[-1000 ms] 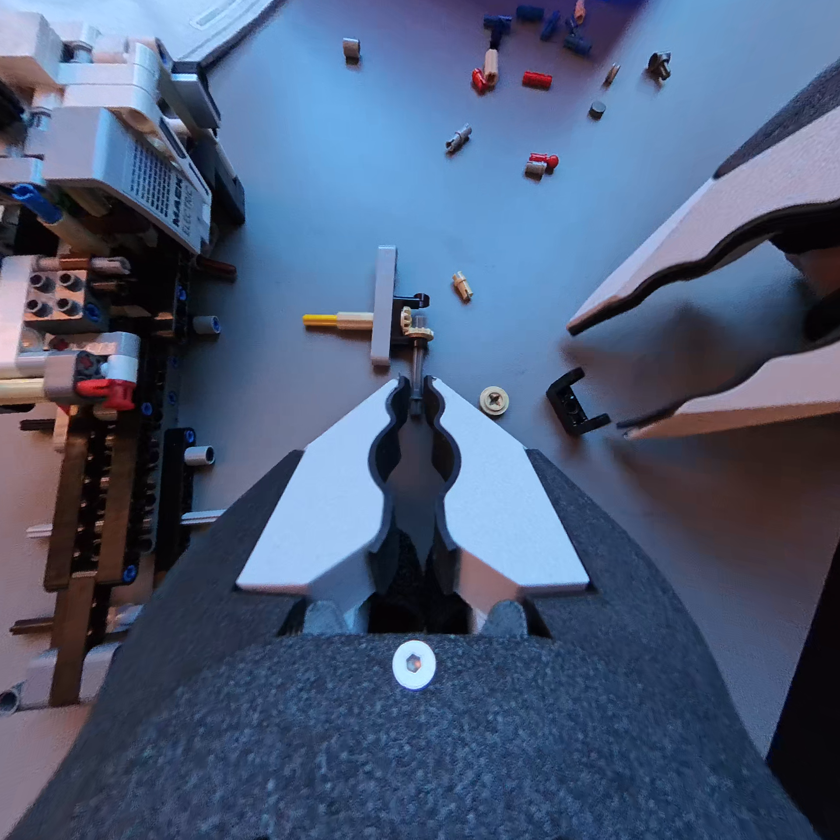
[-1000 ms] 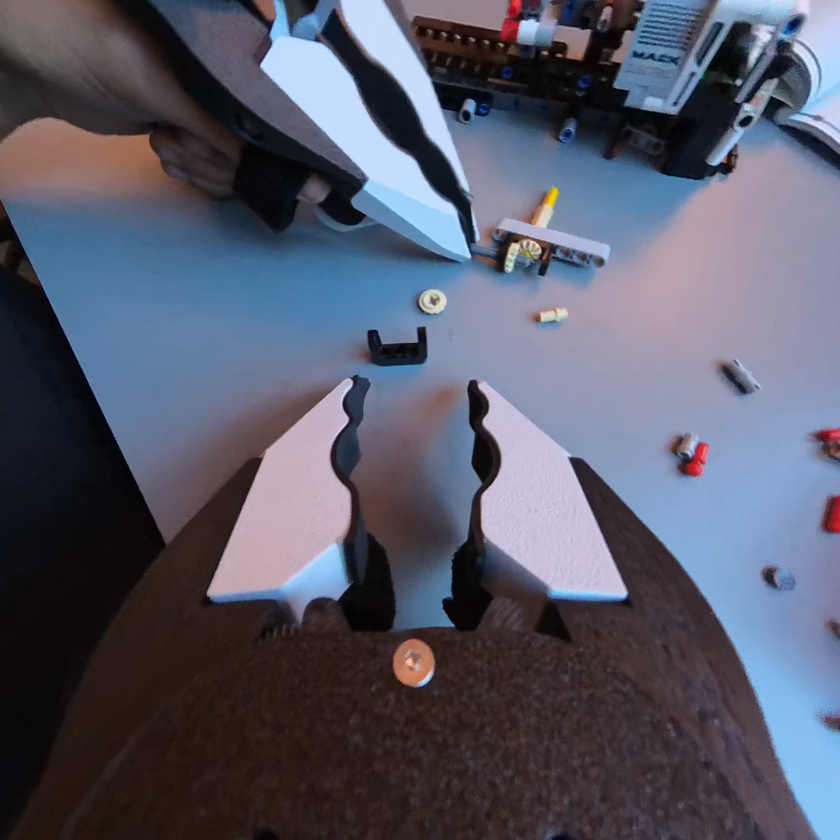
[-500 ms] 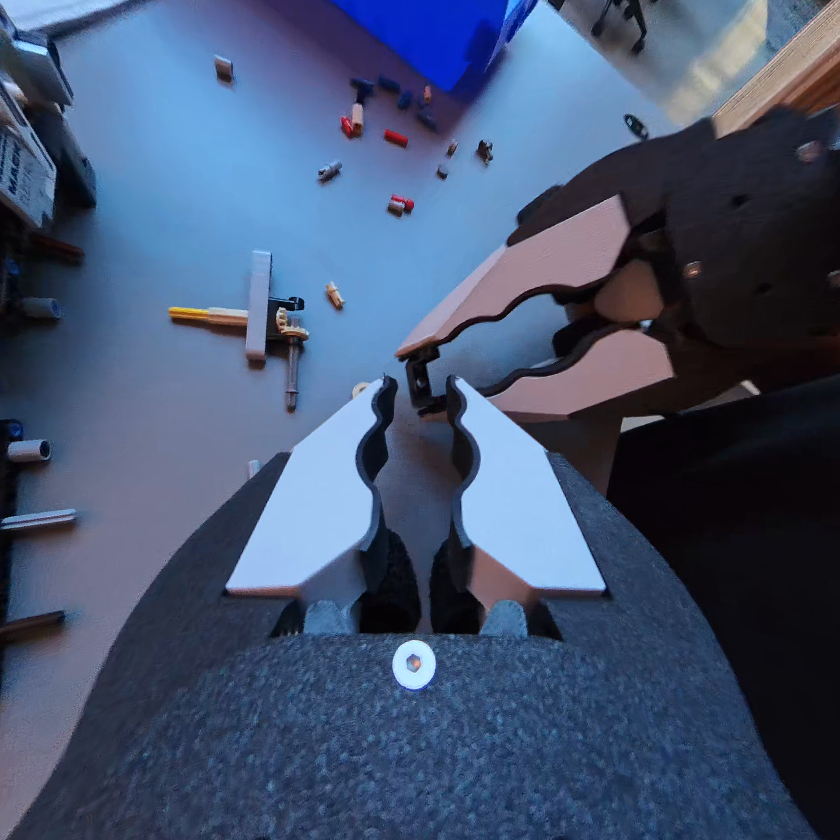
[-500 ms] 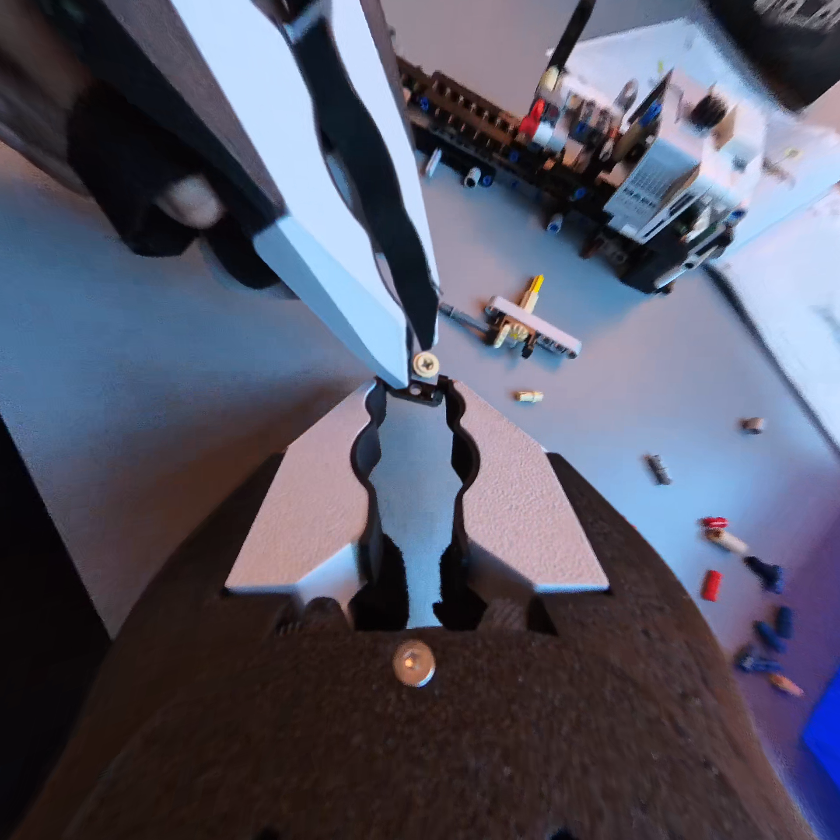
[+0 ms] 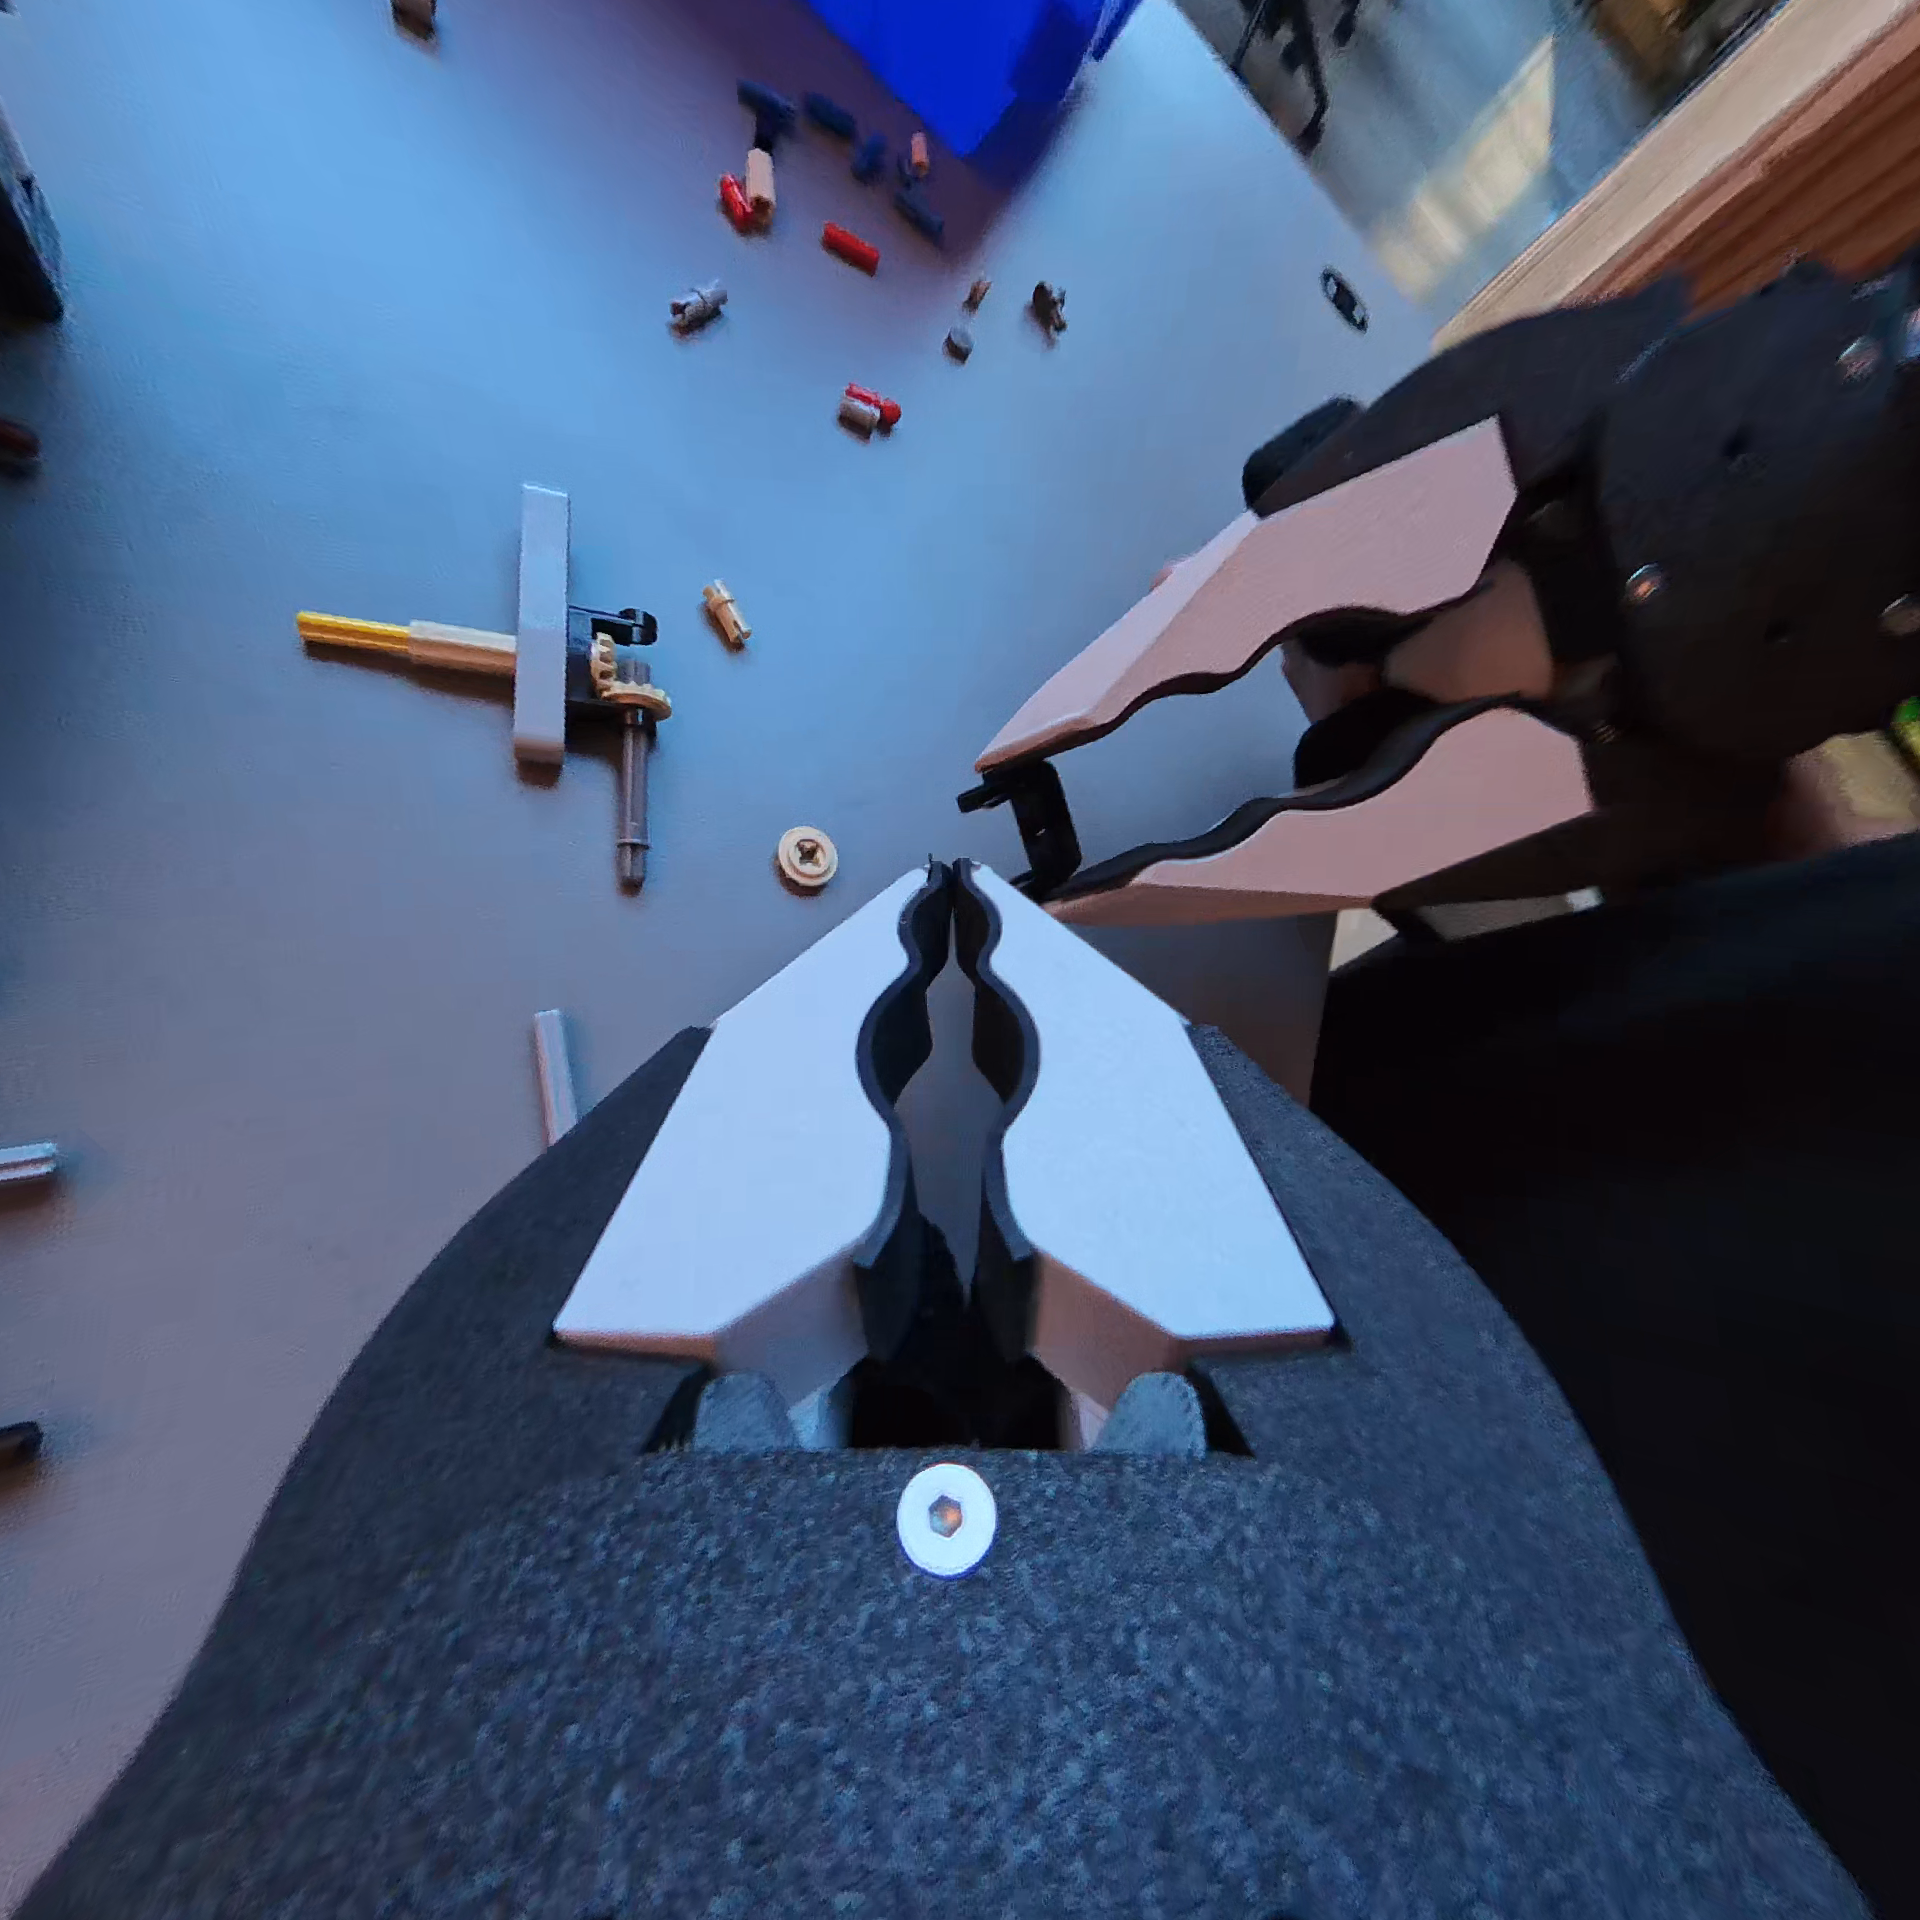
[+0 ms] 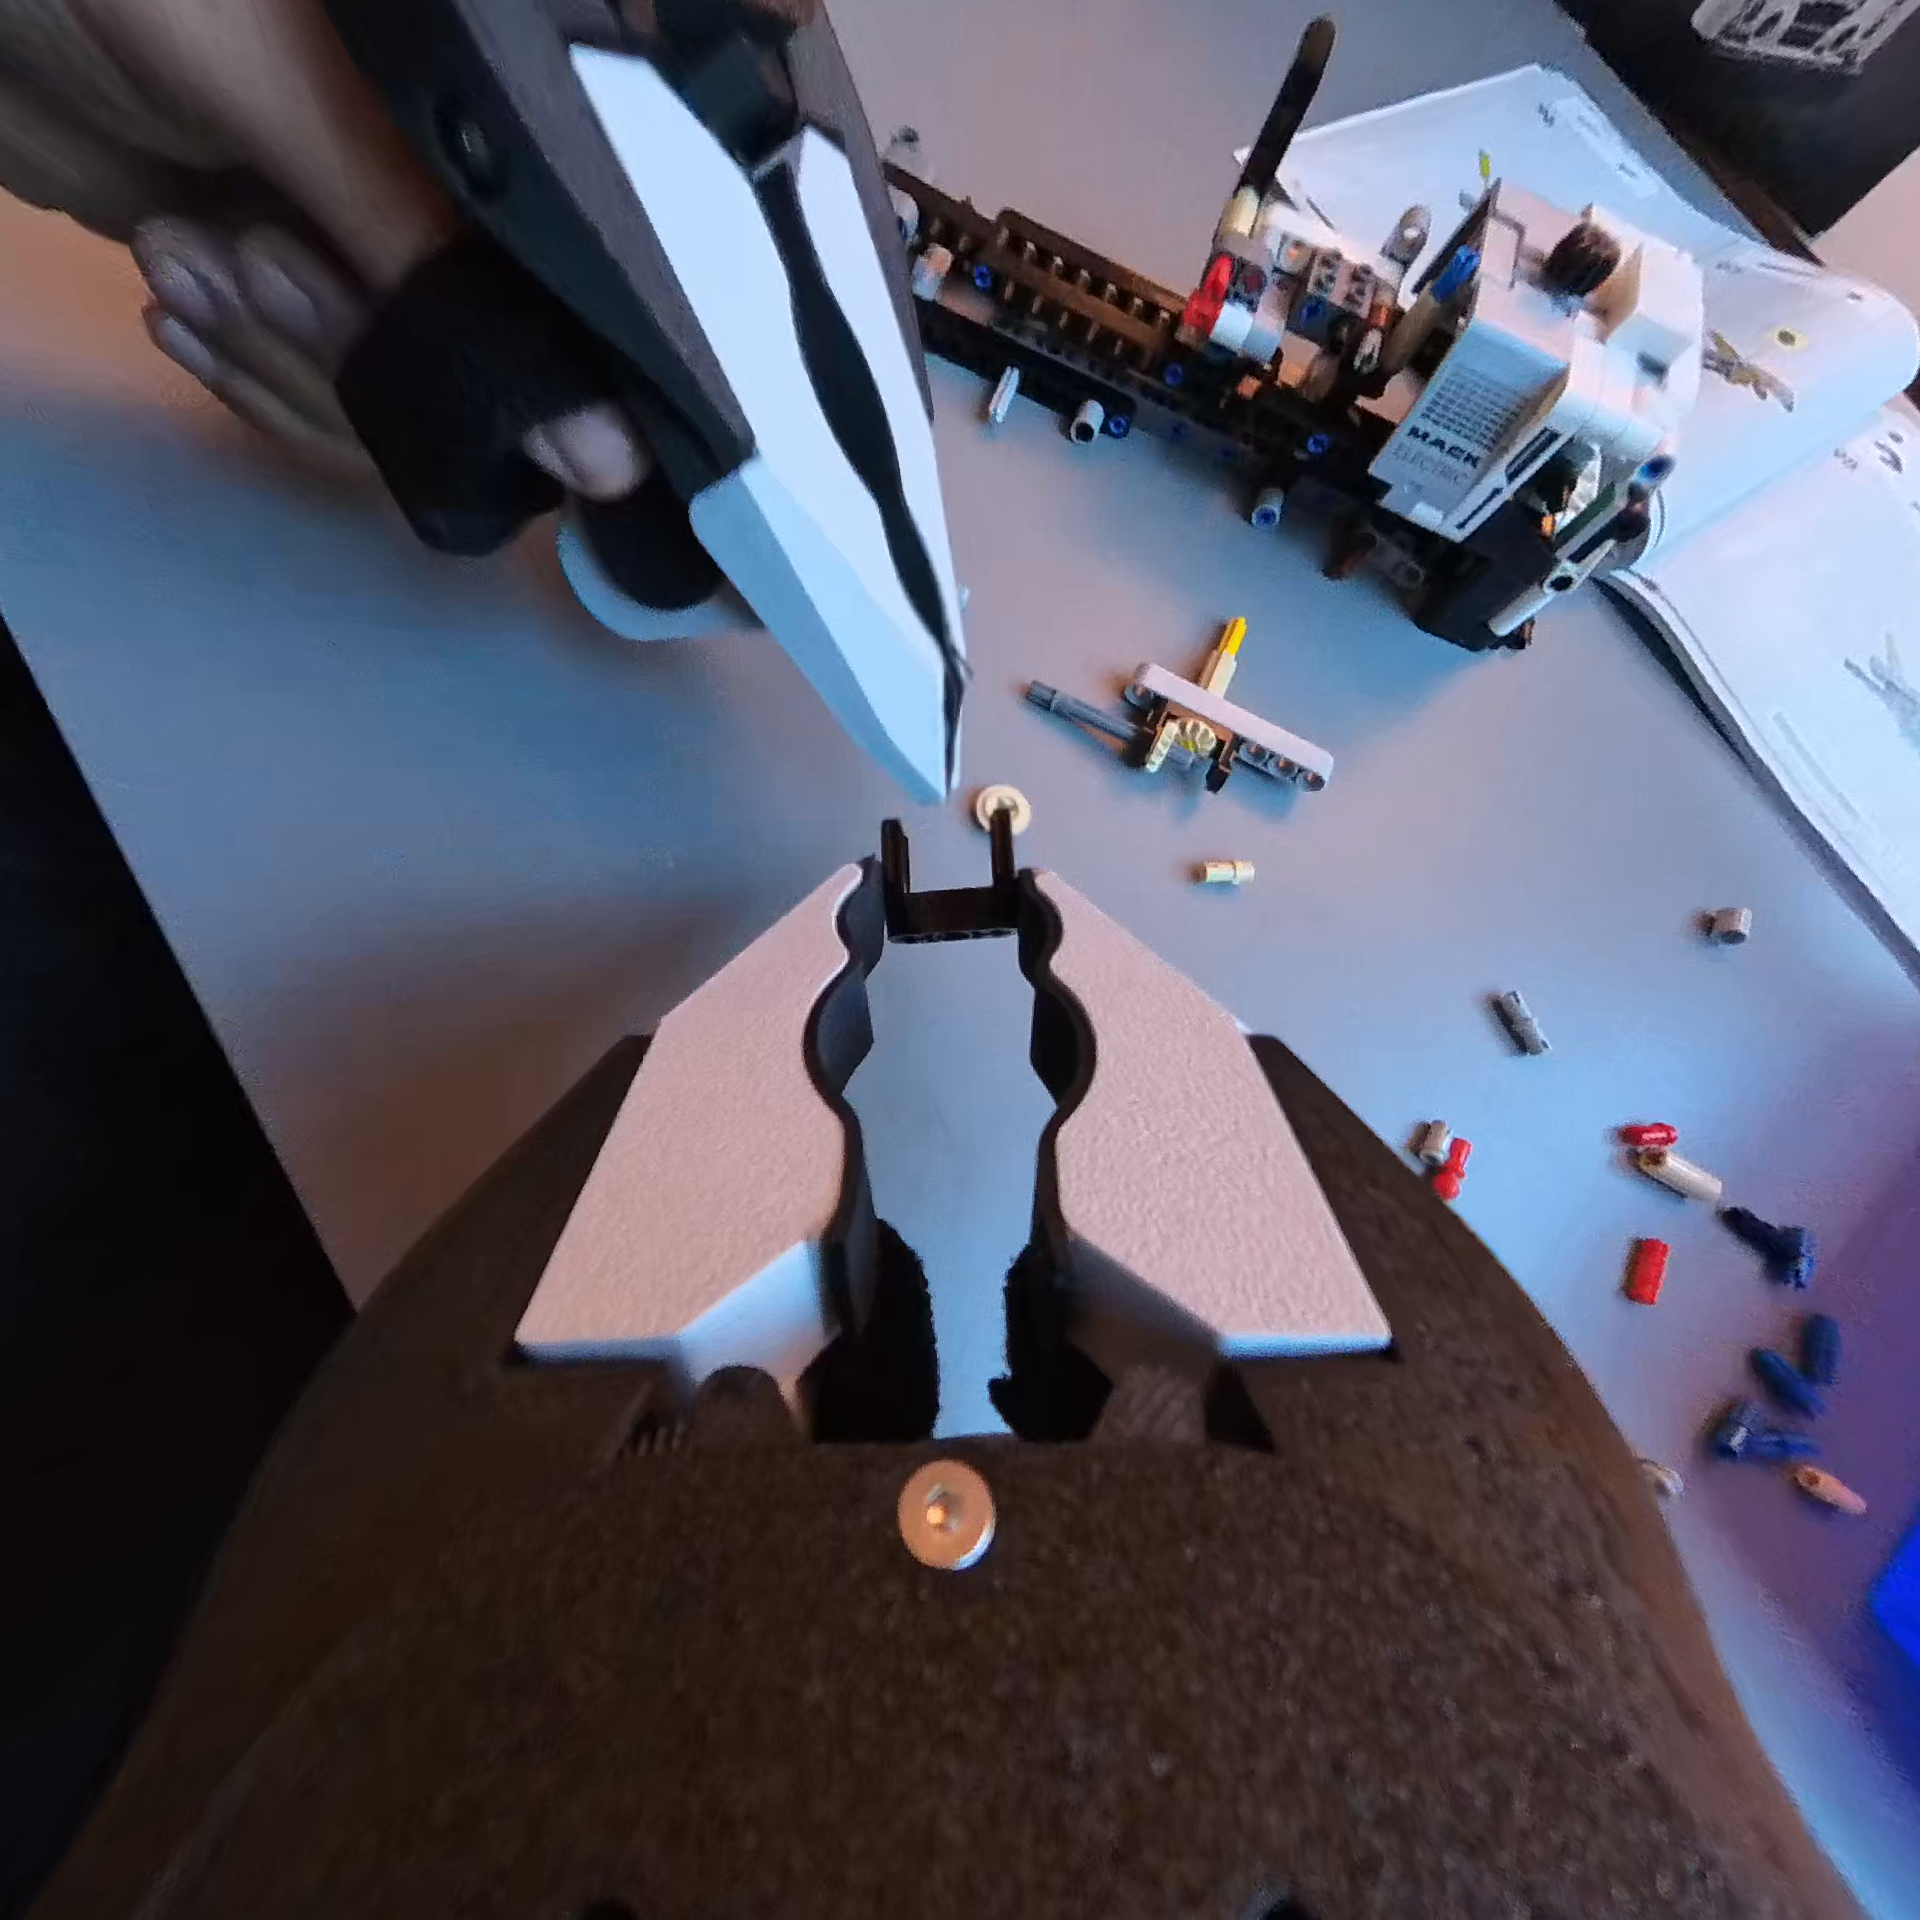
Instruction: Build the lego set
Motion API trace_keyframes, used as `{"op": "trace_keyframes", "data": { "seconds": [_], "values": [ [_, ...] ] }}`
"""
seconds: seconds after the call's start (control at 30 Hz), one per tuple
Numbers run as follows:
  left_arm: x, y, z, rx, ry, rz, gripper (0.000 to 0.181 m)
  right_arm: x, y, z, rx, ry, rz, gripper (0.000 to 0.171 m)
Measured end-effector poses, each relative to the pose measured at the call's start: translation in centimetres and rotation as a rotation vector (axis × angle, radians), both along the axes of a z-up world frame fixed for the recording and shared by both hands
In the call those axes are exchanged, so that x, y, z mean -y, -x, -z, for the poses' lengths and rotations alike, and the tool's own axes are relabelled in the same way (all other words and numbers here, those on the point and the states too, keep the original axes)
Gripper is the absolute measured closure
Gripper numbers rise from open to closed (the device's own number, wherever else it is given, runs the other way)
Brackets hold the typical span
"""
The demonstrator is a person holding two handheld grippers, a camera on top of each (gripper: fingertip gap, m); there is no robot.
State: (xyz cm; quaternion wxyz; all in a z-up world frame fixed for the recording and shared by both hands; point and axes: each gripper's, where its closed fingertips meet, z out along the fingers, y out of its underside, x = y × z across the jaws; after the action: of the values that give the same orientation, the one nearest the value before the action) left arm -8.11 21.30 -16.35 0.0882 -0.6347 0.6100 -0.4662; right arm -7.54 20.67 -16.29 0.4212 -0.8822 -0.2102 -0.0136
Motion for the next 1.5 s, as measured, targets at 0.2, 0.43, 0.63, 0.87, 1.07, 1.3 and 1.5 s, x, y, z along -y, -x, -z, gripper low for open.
{"op": "trace_keyframes", "data": {
  "seconds": [0.2, 0.43, 0.63, 0.87, 1.07, 1.3, 1.5],
  "values": [
    [0.7, 0.2, -1.8, 0.041, 0.266, 0.018, 0.160, 0.1, 0.8, -1.6, -0.154, -0.092, 0.018, 0.146],
    [2.0, 0.6, -2.8, 0.044, 0.408, 0.063, 0.179, 0.4, 1.0, -2.3, -0.210, -0.141, 0.028, 0.146],
    [1.3, 0.7, -3.9, 0.024, 0.600, 0.037, 0.181, 0.6, 1.0, -3.0, -0.216, -0.201, 0.012, 0.147],
    [0.4, 0.5, -3.9, 0.057, 0.522, 0.006, 0.181, 0.5, 0.3, -2.7, -0.389, -0.175, 0.065, 0.147],
    [-2.7, -0.7, -2.0, 0.117, 0.132, -0.135, 0.170, 0.4, -1.3, -1.9, -0.546, -0.144, 0.173, 0.148],
    [-6.0, -1.6, 2.4, 0.008, -0.531, -0.098, 0.162, -1.2, -4.2, 0.0, -0.286, -0.093, 0.336, 0.148],
    [-5.6, -2.5, 2.7, 0.006, -0.509, -0.065, 0.179, -2.0, -4.9, 1.3, -0.144, -0.050, 0.391, 0.147]
  ]
}}
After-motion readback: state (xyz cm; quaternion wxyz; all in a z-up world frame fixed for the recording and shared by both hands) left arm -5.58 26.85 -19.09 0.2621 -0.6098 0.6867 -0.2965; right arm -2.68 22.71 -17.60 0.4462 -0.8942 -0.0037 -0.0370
